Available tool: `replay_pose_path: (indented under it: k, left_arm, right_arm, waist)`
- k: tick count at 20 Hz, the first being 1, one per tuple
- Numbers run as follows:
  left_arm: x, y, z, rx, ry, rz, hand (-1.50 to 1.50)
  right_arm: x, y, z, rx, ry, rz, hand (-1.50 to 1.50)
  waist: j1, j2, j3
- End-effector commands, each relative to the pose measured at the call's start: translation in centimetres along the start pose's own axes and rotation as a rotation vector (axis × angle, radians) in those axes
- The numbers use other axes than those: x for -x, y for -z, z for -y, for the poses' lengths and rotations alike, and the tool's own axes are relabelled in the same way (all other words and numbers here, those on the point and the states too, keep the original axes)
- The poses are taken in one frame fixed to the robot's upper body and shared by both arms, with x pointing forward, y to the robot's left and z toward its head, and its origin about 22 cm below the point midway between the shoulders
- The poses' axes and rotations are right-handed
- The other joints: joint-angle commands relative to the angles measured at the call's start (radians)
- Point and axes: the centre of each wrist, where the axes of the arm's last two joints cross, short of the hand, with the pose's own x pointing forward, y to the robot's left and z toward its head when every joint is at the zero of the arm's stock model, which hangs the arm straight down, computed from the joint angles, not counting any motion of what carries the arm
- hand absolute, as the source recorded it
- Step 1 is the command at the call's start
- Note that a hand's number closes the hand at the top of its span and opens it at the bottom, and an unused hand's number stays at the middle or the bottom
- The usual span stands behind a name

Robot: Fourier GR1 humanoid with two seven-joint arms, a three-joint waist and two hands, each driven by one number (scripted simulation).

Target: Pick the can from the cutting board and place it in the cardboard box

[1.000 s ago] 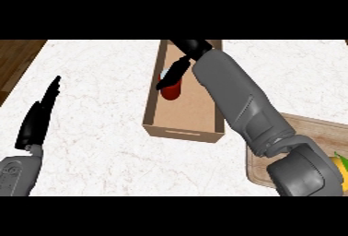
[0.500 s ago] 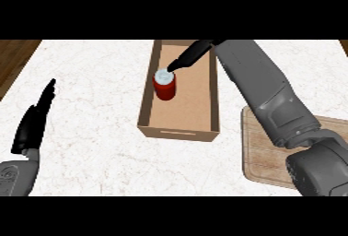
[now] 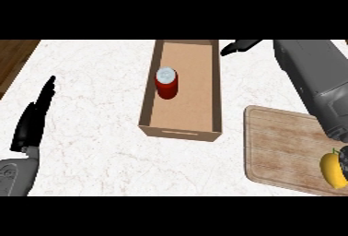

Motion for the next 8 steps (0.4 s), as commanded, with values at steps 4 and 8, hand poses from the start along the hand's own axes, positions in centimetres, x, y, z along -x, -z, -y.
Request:
replay_pose_path:
  k: [4,8]
  left_arm:
    - [-0.1,0.3,-0.3,0.007,0.011,0.008,0.00]
    - [0.1,0.0,-0.2,0.008,-0.004,0.030,0.00]
  right_arm:
    - [-0.1,-4.3,5.9,0.018,-0.045,-0.007,-1.50]
    - [-0.3,-6.0,7.8,-0.033,-0.093,-0.043,-1.50]
  waist:
    - [0.012,0.013,0.002]
    - [0.034,0.022,0.003]
